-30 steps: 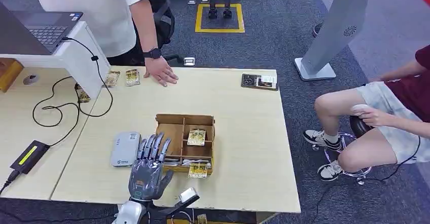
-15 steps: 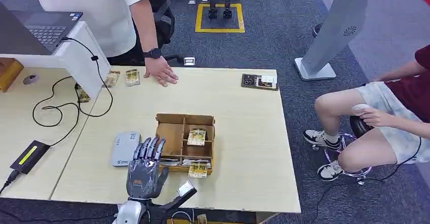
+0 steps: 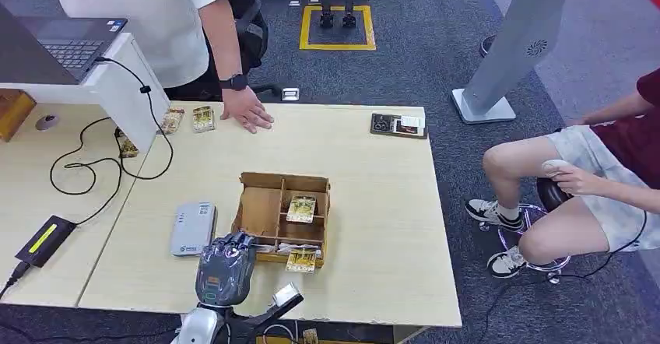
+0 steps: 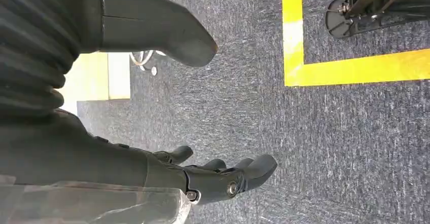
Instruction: Pass the card to the sensor for recognition and then transmit it.
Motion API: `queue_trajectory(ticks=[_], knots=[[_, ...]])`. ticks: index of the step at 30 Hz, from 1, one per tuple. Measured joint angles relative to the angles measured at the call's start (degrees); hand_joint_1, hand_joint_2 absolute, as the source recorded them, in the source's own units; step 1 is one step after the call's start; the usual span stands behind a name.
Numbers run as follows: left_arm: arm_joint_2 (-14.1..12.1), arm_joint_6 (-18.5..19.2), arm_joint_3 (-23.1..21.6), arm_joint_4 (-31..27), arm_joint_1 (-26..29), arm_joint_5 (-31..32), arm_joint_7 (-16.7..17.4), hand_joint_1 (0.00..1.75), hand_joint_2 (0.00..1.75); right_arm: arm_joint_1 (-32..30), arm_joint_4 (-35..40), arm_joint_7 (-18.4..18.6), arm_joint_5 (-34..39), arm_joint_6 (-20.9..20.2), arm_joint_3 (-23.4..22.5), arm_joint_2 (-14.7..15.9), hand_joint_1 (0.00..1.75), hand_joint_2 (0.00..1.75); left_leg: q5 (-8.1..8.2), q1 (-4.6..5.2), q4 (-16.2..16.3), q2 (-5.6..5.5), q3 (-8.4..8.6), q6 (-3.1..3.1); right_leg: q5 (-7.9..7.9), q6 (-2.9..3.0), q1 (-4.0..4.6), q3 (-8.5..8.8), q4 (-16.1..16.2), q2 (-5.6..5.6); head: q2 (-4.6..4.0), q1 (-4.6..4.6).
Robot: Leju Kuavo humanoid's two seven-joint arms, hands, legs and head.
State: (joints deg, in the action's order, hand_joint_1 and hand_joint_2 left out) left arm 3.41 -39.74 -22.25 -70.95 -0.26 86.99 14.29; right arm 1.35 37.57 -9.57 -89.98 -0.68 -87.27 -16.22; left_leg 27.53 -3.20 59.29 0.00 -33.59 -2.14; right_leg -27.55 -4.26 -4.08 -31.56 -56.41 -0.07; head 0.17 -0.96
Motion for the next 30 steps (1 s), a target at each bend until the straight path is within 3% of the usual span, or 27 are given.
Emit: queue_trajectory(ticks=[11, 18, 22, 30], knots=[[-0.07, 0.0, -0.33, -0.15, 0.11, -0.81, -1.81, 1.75, 1.75, -0.01, 0.13, 0.02, 0.0, 0.0, 0.0, 0.0, 0.0, 1.75, 0.0, 0.0, 0.0, 0.0, 0.0, 0.0, 0.0, 0.0, 0.0, 0.0, 0.0, 0.0, 0.0, 0.0], [0.74, 0.0, 0.96, -5.44, 0.1, -3.71, -9.15, 1.75, 1.75, -0.05, 0.52, 0.42, 0.0, -0.07, 0.31, 0.0, 0.0, 1.75, 0.0, 0.0, 0.0, -0.01, 0.0, 0.0, 0.0, 0.0, 0.0, 0.0, 0.0, -0.01, 0.0, 0.0], [1.05, 0.0, 1.9, -8.04, -2.23, -6.01, -11.54, 1.75, 1.75, -0.03, 0.04, 0.44, 0.0, 0.83, 1.16, 0.0, 0.0, 1.75, -0.02, 0.0, 0.0, -0.01, 0.01, -0.01, 0.01, 0.0, 0.0, 0.01, 0.0, -0.01, 0.0, -0.02], [0.85, 0.0, 1.99, -9.68, -9.71, -8.26, -10.86, 1.75, 1.75, 0.27, -3.32, 0.42, 0.0, 3.48, 3.04, 0.87, 0.0, 1.75, -0.05, 0.0, 0.01, -0.02, 0.01, 0.0, 0.07, 0.01, 0.0, 0.02, -0.01, 0.0, 0.0, 0.0]])
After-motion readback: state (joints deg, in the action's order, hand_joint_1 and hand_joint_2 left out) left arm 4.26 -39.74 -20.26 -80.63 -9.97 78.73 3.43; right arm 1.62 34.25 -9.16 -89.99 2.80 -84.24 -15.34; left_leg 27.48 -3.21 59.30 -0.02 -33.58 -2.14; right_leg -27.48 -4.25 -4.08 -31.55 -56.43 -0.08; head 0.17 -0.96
